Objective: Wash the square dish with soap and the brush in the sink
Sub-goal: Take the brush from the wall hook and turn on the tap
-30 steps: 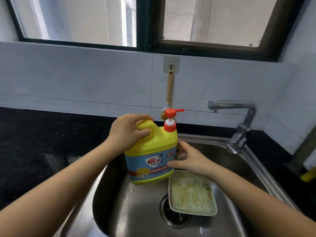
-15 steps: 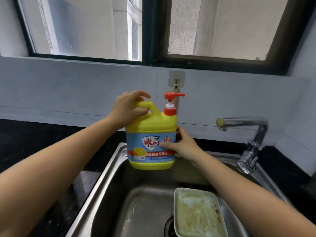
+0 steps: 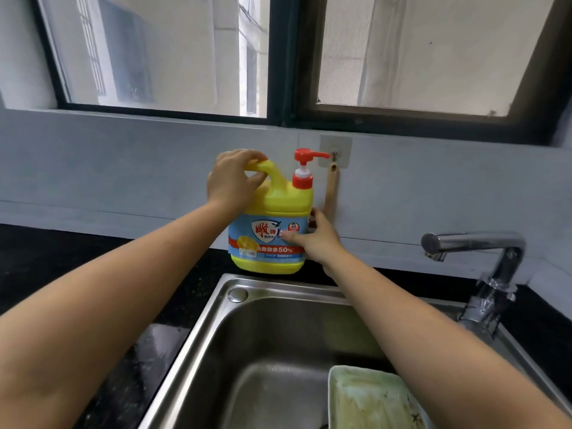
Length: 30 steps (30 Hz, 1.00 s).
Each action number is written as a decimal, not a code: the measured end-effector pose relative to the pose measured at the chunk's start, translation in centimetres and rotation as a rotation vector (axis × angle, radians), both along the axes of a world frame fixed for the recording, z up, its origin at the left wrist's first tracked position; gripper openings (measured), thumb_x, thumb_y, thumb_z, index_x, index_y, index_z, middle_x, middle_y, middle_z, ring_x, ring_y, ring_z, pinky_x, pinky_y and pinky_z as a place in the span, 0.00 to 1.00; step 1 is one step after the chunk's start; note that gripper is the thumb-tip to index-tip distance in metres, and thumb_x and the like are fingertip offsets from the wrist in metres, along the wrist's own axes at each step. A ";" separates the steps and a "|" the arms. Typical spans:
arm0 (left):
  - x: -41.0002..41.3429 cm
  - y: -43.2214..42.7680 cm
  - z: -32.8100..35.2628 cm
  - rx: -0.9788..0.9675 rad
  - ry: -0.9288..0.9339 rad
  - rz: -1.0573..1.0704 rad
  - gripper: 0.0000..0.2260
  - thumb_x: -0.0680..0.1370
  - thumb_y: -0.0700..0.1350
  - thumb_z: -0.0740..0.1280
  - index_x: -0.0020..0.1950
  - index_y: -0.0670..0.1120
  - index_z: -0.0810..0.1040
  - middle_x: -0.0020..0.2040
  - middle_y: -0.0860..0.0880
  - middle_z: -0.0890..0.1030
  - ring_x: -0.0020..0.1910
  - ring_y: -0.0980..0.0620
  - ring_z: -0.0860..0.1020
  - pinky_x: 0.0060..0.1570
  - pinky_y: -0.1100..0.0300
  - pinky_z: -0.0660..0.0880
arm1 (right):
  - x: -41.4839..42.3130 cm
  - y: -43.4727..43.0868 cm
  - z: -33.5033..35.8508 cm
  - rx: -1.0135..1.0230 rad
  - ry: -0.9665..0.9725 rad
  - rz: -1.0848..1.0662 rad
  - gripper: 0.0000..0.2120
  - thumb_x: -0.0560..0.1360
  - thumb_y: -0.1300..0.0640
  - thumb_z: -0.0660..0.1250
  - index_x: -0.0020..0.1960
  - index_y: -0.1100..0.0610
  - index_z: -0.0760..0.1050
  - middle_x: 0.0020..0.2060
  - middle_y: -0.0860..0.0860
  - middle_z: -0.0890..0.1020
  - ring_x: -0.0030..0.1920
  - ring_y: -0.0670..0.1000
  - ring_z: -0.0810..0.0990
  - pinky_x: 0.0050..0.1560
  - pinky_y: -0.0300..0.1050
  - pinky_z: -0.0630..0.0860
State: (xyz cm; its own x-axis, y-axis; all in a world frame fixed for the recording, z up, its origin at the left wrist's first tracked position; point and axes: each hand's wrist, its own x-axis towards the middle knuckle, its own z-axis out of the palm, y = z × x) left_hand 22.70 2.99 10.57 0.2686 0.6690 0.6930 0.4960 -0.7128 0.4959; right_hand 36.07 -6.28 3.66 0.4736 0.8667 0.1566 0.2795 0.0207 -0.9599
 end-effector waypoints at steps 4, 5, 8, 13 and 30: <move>0.2 1.1 -0.7 -0.035 -0.029 -0.002 0.12 0.76 0.45 0.68 0.60 0.48 0.79 0.61 0.47 0.78 0.63 0.48 0.72 0.54 0.60 0.67 | -0.3 1.3 -1.1 0.003 -0.039 -0.047 0.32 0.67 0.56 0.76 0.67 0.53 0.67 0.63 0.51 0.75 0.55 0.50 0.77 0.54 0.50 0.78; 0.2 1.3 -0.7 -0.036 -0.037 0.001 0.12 0.76 0.45 0.68 0.60 0.48 0.79 0.61 0.47 0.78 0.62 0.48 0.72 0.53 0.62 0.66 | -0.4 1.4 -1.2 0.012 -0.033 -0.047 0.31 0.67 0.56 0.76 0.67 0.53 0.67 0.63 0.51 0.75 0.56 0.51 0.77 0.53 0.50 0.78; 0.2 1.9 -0.5 -0.040 -0.011 -0.013 0.14 0.76 0.46 0.68 0.61 0.47 0.78 0.63 0.48 0.77 0.63 0.49 0.72 0.56 0.61 0.66 | -0.1 1.7 -1.3 0.005 -0.031 -0.041 0.32 0.68 0.56 0.76 0.68 0.54 0.66 0.64 0.51 0.74 0.59 0.52 0.76 0.53 0.48 0.77; 0.3 1.3 -0.5 -0.062 0.074 -0.062 0.19 0.78 0.45 0.65 0.69 0.50 0.71 0.73 0.50 0.67 0.75 0.48 0.58 0.71 0.50 0.57 | 1.1 1.1 -0.6 -0.018 -0.039 0.021 0.35 0.69 0.61 0.75 0.71 0.56 0.63 0.62 0.50 0.73 0.56 0.48 0.74 0.45 0.35 0.77; 1.5 -6.8 -7.5 -0.212 -0.105 -0.240 0.13 0.74 0.39 0.65 0.58 0.48 0.80 0.56 0.52 0.79 0.58 0.51 0.74 0.57 0.63 0.68 | 5.2 2.7 0.3 -0.089 -0.224 -0.441 0.15 0.74 0.54 0.68 0.59 0.59 0.74 0.56 0.56 0.80 0.55 0.57 0.77 0.52 0.46 0.72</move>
State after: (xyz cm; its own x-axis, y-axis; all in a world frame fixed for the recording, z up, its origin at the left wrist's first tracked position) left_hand 24.20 -3.81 3.07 0.3705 0.7275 0.5774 0.2653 -0.6787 0.6849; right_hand 41.32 -3.63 3.95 0.7611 0.6061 0.2309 0.4424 -0.2247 -0.8682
